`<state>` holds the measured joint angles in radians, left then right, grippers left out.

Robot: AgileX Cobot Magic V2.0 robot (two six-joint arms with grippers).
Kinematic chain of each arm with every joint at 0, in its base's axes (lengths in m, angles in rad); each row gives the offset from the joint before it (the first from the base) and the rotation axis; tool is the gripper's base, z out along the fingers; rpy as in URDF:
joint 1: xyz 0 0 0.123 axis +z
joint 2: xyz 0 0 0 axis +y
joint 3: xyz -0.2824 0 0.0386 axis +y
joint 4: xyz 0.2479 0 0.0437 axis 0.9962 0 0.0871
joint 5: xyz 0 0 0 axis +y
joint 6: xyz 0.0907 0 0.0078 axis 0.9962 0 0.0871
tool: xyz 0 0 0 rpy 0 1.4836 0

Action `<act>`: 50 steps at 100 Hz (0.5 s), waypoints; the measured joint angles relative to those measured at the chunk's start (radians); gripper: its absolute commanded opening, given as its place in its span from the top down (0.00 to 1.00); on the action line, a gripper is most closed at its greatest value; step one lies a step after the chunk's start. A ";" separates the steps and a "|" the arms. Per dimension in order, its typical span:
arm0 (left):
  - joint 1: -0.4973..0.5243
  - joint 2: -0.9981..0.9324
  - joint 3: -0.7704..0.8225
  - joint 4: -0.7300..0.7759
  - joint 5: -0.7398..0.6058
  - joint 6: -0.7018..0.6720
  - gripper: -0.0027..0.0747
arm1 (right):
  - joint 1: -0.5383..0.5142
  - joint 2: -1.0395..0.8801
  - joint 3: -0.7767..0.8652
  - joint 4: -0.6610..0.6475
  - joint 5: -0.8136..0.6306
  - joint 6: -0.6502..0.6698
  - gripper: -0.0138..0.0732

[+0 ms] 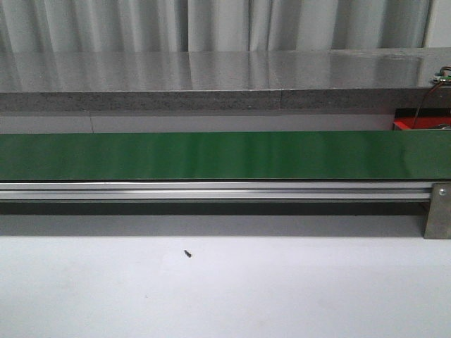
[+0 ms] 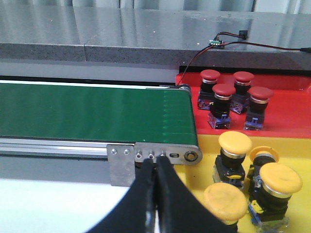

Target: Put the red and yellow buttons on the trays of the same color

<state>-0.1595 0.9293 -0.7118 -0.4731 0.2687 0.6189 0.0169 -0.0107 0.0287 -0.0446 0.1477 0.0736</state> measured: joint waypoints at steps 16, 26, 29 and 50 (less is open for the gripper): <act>-0.036 -0.130 0.172 0.081 -0.242 -0.134 0.99 | 0.000 0.000 0.000 0.000 -0.001 0.000 0.92; -0.038 -0.220 0.288 0.189 -0.326 -0.249 0.99 | 0.000 0.000 0.000 0.000 -0.001 0.000 0.92; -0.034 -0.252 0.319 0.214 -0.338 -0.280 0.99 | 0.000 0.000 0.000 0.000 -0.001 0.000 0.92; 0.026 -0.476 0.501 0.338 -0.338 -0.413 0.99 | 0.000 0.000 0.000 0.000 -0.001 0.000 0.92</act>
<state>-0.1334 0.4531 -0.2110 -0.1355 -0.0697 0.2059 0.0169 -0.0107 0.0287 -0.0446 0.1470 0.0736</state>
